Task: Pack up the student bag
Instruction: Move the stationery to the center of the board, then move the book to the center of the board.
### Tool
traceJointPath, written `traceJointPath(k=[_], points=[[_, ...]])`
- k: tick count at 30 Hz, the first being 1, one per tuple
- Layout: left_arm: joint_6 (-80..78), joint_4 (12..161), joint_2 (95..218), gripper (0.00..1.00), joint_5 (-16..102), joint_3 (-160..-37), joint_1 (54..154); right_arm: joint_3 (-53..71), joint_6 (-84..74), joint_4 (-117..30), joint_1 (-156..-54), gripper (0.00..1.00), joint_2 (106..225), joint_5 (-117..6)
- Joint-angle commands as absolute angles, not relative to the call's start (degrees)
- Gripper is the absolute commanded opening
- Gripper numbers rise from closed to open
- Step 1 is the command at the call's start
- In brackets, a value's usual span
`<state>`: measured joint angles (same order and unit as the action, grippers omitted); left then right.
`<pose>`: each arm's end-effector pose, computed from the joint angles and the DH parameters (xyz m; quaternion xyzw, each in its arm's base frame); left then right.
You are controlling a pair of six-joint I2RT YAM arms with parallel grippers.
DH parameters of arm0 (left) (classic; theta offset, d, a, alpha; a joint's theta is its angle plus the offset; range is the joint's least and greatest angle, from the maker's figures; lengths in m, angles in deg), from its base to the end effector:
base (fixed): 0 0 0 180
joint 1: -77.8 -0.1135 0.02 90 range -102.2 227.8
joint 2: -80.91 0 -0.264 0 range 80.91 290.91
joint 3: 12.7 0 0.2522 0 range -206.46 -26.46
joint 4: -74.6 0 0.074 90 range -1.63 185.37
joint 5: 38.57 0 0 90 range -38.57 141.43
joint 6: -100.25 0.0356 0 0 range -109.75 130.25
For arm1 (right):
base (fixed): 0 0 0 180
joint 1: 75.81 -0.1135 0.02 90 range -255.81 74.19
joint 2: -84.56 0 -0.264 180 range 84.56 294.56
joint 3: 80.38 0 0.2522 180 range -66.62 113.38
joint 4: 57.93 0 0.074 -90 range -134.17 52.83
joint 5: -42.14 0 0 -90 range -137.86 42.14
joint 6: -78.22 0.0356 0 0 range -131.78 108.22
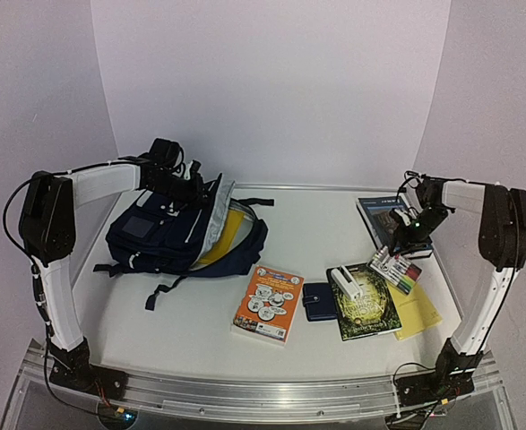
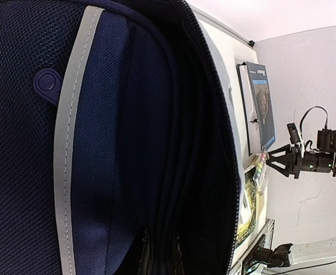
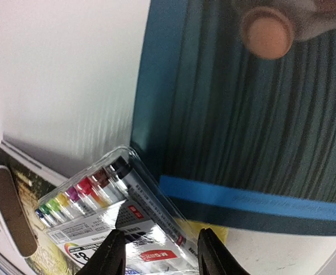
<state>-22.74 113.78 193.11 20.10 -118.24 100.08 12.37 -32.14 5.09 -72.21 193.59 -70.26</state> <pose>0.4029 -0.1851 0.2538 0.0178 0.8978 -0.3895 0.2046 0.3681 -0.0096 0.1873 -0.1603 0.9636 0.1702 0.1296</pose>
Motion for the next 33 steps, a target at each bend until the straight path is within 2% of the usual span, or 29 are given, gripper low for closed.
traceJointPath(k=[1,4,7,8,15,23,28,33], points=[[-22.3,112.0,191.4,0.13,20.9,-118.0,99.3,10.7,-36.1,12.6,-72.3,0.44,188.6,-72.8],[-22.3,112.1,191.3,0.13,20.9,-118.0,99.3,12.9,-36.5,13.6,-72.2,0.52,187.6,-71.6],[-22.3,112.1,191.3,0.13,20.9,-117.9,99.3,18.0,-34.4,12.9,-72.2,0.74,188.0,-70.4],[-22.3,112.1,191.3,0.14,20.9,-117.8,99.3,19.8,-33.3,12.4,-72.2,0.78,188.7,-69.9],[-22.4,112.2,190.3,0.18,21.1,-117.3,99.3,32.4,-26.2,7.0,-71.3,0.98,197.9,-60.6],[-21.7,113.2,190.0,0.30,21.6,-117.5,99.4,45.7,-24.2,7.2,-68.2,0.98,211.6,-58.0],[-20.9,113.7,189.4,0.46,21.8,-117.2,99.3,48.1,-24.9,7.3,-67.3,0.98,216.5,-58.6],[-20.8,112.3,187.9,0.61,20.2,-116.2,99.4,49.0,-25.0,8.5,-67.2,0.98,220.1,-66.2]])
